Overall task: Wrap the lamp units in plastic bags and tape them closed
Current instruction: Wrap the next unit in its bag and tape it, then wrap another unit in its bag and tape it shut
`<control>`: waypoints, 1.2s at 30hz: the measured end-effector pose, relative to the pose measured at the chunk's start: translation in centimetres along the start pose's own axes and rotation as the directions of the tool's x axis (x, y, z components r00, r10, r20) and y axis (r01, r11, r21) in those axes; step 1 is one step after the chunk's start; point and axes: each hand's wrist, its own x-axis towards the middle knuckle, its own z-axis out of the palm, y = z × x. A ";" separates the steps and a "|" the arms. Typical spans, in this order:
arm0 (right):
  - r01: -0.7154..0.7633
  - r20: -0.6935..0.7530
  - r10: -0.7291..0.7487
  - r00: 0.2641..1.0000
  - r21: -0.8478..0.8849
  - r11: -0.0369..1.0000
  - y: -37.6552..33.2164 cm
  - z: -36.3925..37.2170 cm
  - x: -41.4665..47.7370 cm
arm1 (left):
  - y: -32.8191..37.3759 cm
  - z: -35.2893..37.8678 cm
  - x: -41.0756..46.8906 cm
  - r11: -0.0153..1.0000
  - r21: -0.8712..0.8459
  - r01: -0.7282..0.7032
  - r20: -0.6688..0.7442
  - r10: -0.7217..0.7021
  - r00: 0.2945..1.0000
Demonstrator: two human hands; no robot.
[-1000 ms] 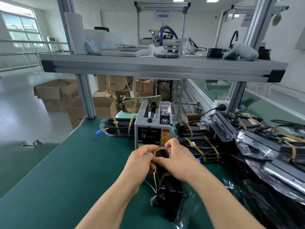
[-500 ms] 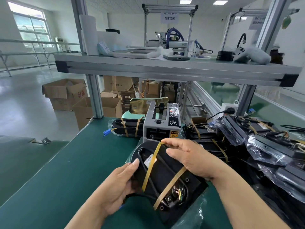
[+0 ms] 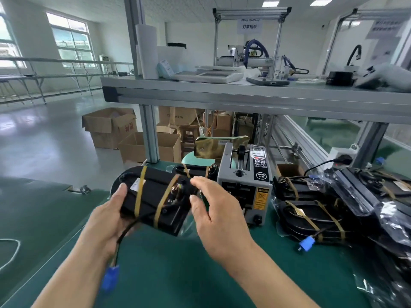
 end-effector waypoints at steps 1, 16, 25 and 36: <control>-0.044 0.003 0.044 0.999 0.036 0.998 0.4 0.8 0.3 | 0.9 -0.6 1.5 0.999 -0.033 0.001 -0.066 -0.003 0.998; -0.441 0.279 0.379 0.882 0.206 0.874 1.3 14.0 15.1 | 2.3 0.2 20.9 0.985 -0.050 0.165 -0.177 -0.172 0.969; -0.574 0.325 0.520 0.790 0.090 0.814 3.3 16.8 18.9 | 1.2 0.6 26.2 0.985 0.082 0.154 -0.273 -0.126 0.954; -0.608 0.270 0.593 0.759 -0.034 0.793 5.2 18.5 19.9 | 0.4 2.5 28.6 0.856 0.438 0.276 -0.228 -0.191 0.955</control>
